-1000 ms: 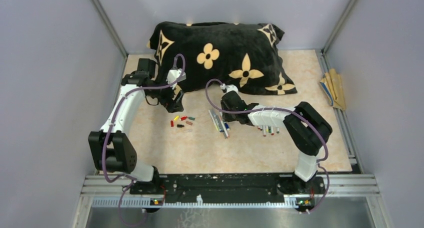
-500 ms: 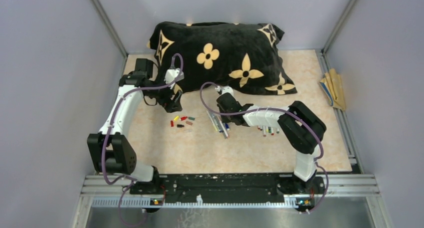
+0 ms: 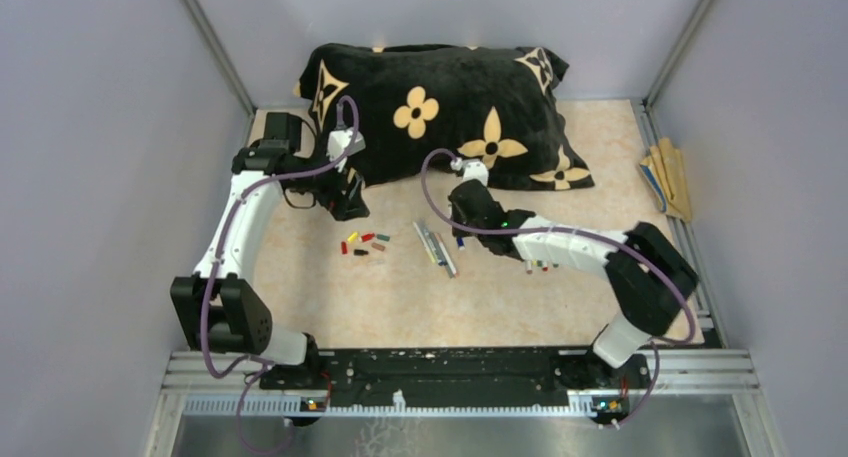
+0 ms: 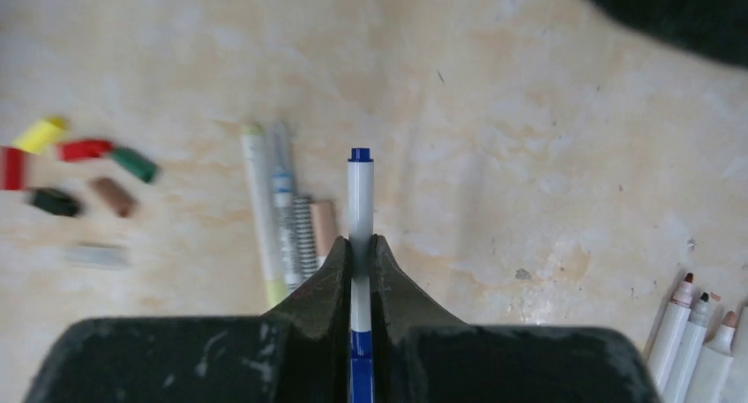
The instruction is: Open the pen caps
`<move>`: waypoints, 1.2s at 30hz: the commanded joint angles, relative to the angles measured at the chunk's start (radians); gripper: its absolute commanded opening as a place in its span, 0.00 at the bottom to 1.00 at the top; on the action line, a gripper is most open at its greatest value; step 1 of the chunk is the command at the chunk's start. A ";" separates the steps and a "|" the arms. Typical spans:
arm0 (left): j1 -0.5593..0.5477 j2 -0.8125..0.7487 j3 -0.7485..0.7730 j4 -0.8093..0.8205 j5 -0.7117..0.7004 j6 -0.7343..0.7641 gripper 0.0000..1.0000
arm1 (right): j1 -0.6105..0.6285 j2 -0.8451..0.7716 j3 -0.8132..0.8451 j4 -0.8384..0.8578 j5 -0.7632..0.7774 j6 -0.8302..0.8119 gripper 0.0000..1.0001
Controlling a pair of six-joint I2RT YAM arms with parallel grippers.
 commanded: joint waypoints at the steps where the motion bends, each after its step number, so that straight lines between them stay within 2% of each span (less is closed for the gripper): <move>1: 0.003 -0.042 0.001 0.000 0.215 -0.040 0.99 | 0.013 -0.213 -0.033 0.197 -0.011 0.115 0.00; 6: -0.015 -0.029 -0.026 -0.042 0.423 -0.089 0.99 | 0.085 -0.328 -0.087 0.364 0.066 0.267 0.00; 12: -0.051 -0.053 -0.073 0.016 0.542 -0.204 0.93 | 0.157 -0.293 -0.015 0.427 0.121 0.371 0.00; 17: -0.099 -0.082 -0.093 0.084 0.571 -0.282 0.90 | 0.206 -0.239 0.073 0.450 0.144 0.357 0.00; 24: -0.139 -0.091 -0.157 0.108 0.554 -0.289 0.85 | 0.217 -0.215 0.096 0.497 0.131 0.398 0.00; 30: -0.139 -0.083 -0.163 0.125 0.589 -0.292 0.77 | 0.231 -0.204 0.094 0.514 0.111 0.432 0.00; 36: -0.139 -0.081 -0.165 0.161 0.595 -0.316 0.61 | 0.238 -0.203 0.088 0.520 0.111 0.443 0.00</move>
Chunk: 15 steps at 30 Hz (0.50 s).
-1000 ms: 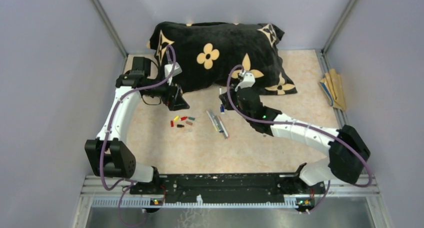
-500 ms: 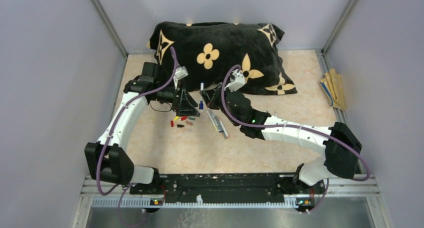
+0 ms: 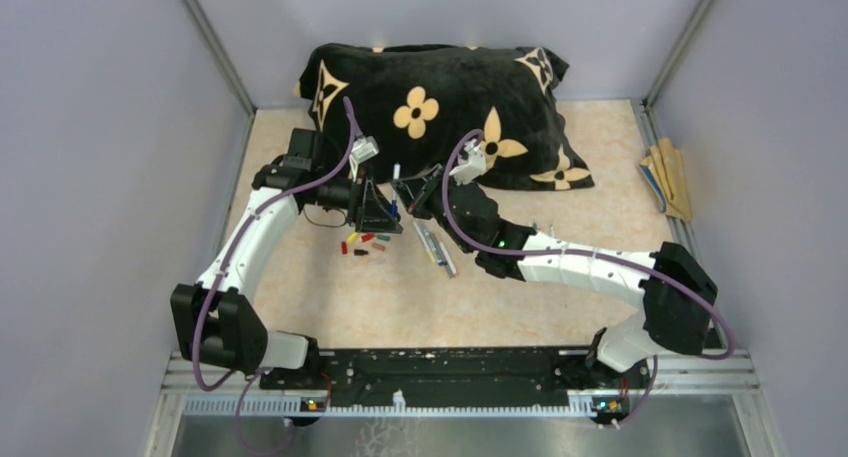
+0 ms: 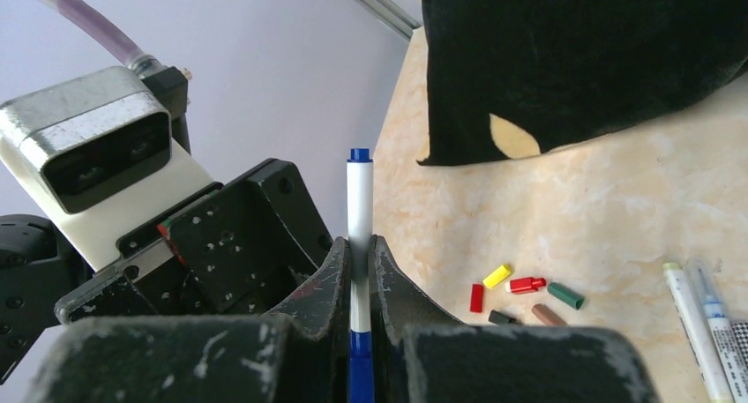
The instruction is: Open the pen caps
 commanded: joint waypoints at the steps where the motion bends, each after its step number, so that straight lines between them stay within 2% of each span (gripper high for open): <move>1: 0.000 0.003 -0.013 0.040 0.048 -0.003 0.56 | 0.019 -0.003 0.036 0.052 -0.001 0.021 0.00; 5: 0.000 0.004 -0.017 0.040 0.044 0.012 0.29 | 0.019 -0.012 0.023 0.062 0.006 0.016 0.00; 7: 0.000 0.004 -0.013 0.038 0.024 0.029 0.06 | 0.020 -0.014 0.020 0.059 -0.004 0.014 0.00; 8: 0.000 0.004 -0.010 0.033 0.002 0.042 0.00 | 0.019 -0.015 0.019 0.055 -0.011 0.012 0.00; 9: 0.000 0.003 -0.007 0.027 -0.027 0.065 0.00 | 0.019 -0.019 0.018 0.044 -0.015 0.012 0.01; 13: 0.000 -0.004 0.004 -0.019 -0.172 0.196 0.00 | 0.005 -0.060 0.013 -0.026 -0.083 0.004 0.24; 15: -0.002 -0.013 0.006 -0.033 -0.252 0.275 0.00 | -0.019 -0.096 -0.003 -0.063 -0.135 0.006 0.26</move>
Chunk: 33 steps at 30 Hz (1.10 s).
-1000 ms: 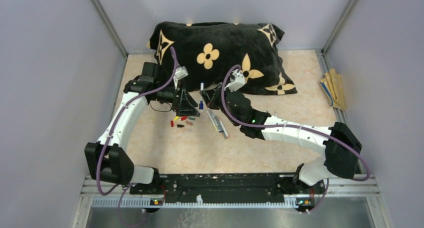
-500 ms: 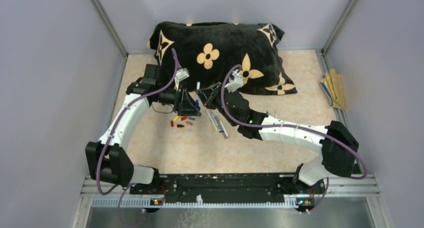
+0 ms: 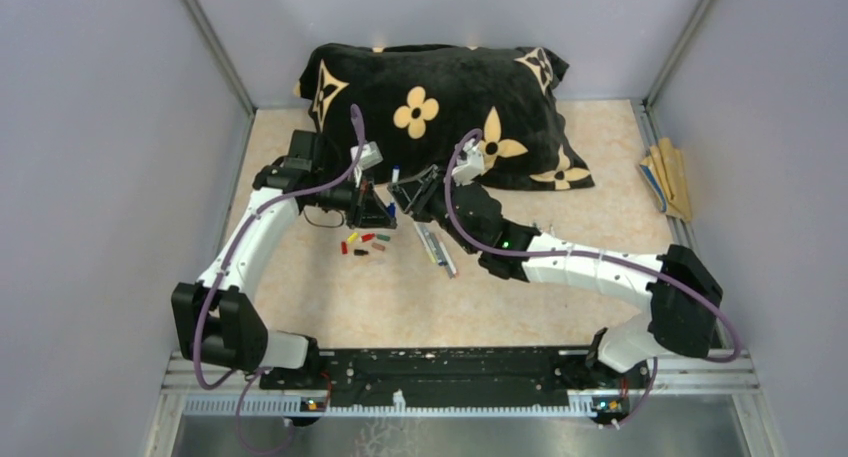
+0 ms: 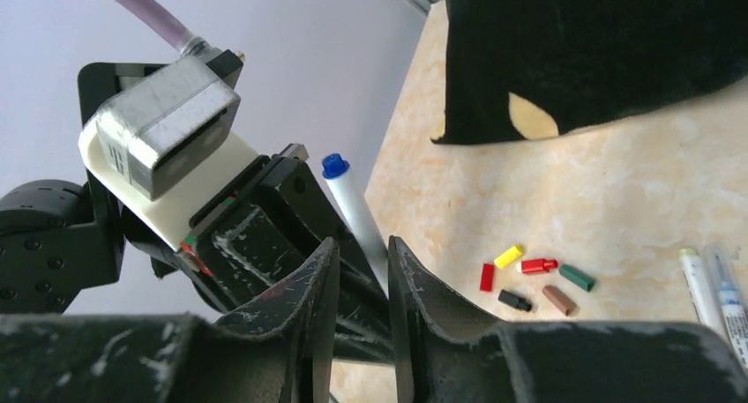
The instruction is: Open the pen caps
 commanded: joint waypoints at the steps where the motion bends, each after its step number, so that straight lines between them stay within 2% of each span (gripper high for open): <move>1: -0.013 -0.025 0.015 -0.039 -0.172 0.230 0.00 | -0.038 -0.104 -0.010 -0.080 -0.118 0.008 0.26; 6: -0.053 -0.062 -0.004 -0.057 -0.366 0.413 0.00 | -0.144 -0.237 -0.064 -0.192 -0.244 0.022 0.32; 9: -0.108 -0.106 -0.069 -0.031 -0.560 0.547 0.00 | -0.208 -0.289 -0.041 -0.299 -0.321 0.012 0.43; 11: -0.158 -0.150 -0.111 -0.008 -0.664 0.634 0.00 | -0.256 -0.266 0.013 -0.402 -0.417 0.008 0.46; 13: -0.196 -0.196 -0.139 0.005 -0.729 0.714 0.00 | -0.300 -0.214 0.062 -0.473 -0.576 -0.002 0.50; 18: -0.270 -0.300 -0.182 0.016 -0.820 0.905 0.00 | -0.366 -0.033 0.138 -0.482 -0.996 0.000 0.57; 20: -0.291 -0.323 -0.188 0.017 -0.848 0.976 0.00 | -0.366 0.026 0.157 -0.472 -1.107 0.002 0.59; 26: -0.326 -0.326 -0.165 0.002 -0.885 1.046 0.00 | -0.355 0.082 0.158 -0.407 -1.201 0.026 0.60; 33: -0.364 -0.314 -0.173 -0.002 -0.924 1.065 0.00 | -0.300 0.127 0.157 -0.354 -1.238 0.051 0.60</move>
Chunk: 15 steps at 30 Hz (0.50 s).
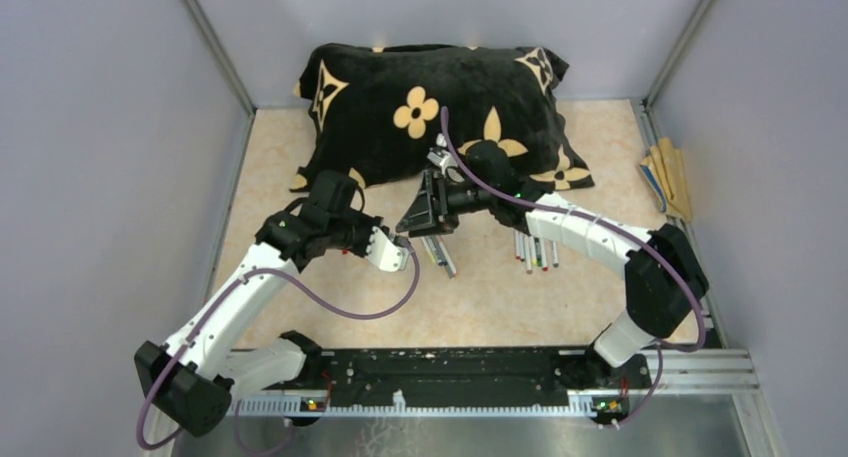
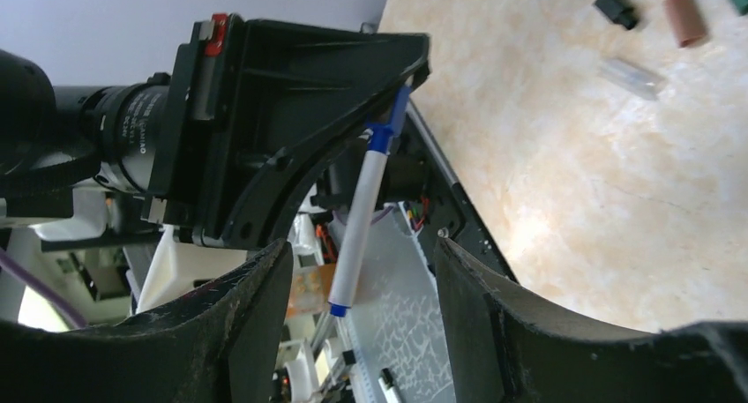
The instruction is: Open the pen caps
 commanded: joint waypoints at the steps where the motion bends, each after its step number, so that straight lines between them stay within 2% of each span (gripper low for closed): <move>1: -0.018 0.005 0.004 -0.005 -0.024 0.049 0.00 | 0.038 0.021 0.037 0.082 -0.067 0.020 0.60; 9: -0.036 0.016 0.012 0.007 -0.030 0.049 0.00 | 0.074 0.064 0.040 0.130 -0.081 0.046 0.54; 15: -0.040 0.030 0.006 0.029 -0.046 0.053 0.00 | 0.091 0.097 0.061 0.149 -0.097 0.058 0.43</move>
